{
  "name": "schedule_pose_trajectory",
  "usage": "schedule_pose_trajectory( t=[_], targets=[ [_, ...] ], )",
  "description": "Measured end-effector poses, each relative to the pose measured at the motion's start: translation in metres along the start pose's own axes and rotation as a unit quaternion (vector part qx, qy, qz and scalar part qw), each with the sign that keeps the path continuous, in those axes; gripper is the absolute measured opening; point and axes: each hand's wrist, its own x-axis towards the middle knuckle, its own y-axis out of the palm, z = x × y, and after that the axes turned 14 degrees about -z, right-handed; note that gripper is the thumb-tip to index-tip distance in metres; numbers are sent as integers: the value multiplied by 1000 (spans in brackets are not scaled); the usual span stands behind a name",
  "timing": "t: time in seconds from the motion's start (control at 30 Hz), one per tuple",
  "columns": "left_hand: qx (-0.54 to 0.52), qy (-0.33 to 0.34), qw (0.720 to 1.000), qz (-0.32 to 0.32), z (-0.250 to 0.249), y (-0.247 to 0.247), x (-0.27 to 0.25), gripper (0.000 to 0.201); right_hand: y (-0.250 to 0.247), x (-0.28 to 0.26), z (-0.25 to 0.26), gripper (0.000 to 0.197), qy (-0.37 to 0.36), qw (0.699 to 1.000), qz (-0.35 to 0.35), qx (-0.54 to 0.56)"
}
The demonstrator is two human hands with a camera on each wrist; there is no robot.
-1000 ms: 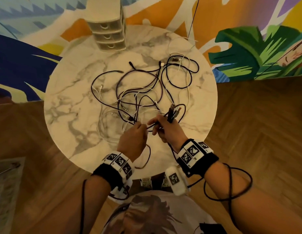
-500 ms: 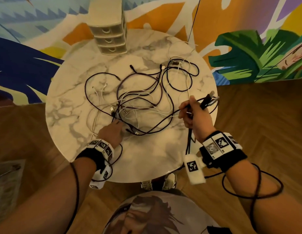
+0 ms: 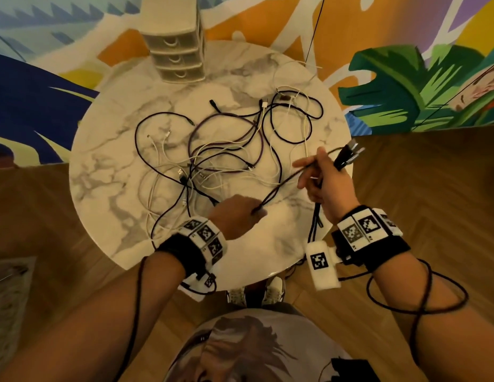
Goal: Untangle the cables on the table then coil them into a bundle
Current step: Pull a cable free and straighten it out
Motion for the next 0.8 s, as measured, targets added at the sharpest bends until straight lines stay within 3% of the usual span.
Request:
schedule_pose_trajectory(
  t=[0.07, 0.13, 0.17, 0.23, 0.33, 0.4, 0.5, 0.6, 0.67, 0.7, 0.77, 0.8],
  targets=[
    [-208, -16, 978, 7, -24, -17, -3, 33, -12, 2, 5, 55, -41, 999, -30, 14],
    [-355, -6, 933, 57, -52, -25, -8, 33, -30, 3, 7, 55, -66, 995, -73, 19],
    [-389, 2, 917, 87, -64, -20, -11, 33, -39, 4, 7, 56, -75, 993, -91, 19],
    [-386, 11, 911, 145, -78, 5, -12, 34, -61, 5, 8, 57, -89, 989, -118, 18],
    [-257, 62, 945, 192, -91, 61, -16, 32, -91, 6, 13, 57, -103, 983, -154, 6],
    [-71, 148, 962, 217, -103, 92, -16, 27, -114, 9, 19, 57, -103, 980, -171, 1],
    [203, 220, 910, 287, -103, 124, -11, 29, -138, 9, 23, 57, -105, 980, -170, -10],
    [263, 132, 903, 313, -111, 144, 4, 44, -178, 8, 28, 57, -98, 981, -166, -25],
    [268, 127, 909, 294, -126, 145, 13, 55, -194, 9, 26, 58, -90, 986, -132, -41],
    [245, 122, 926, 262, -141, 145, 18, 58, -203, 9, 26, 58, -83, 989, -114, -48],
    [109, 96, 979, 142, -172, 134, 29, 63, -211, 8, 27, 55, -72, 992, -85, -51],
    [16, 97, 992, 77, -187, 125, 36, 65, -212, 8, 28, 53, -78, 992, -77, -62]
  ],
)
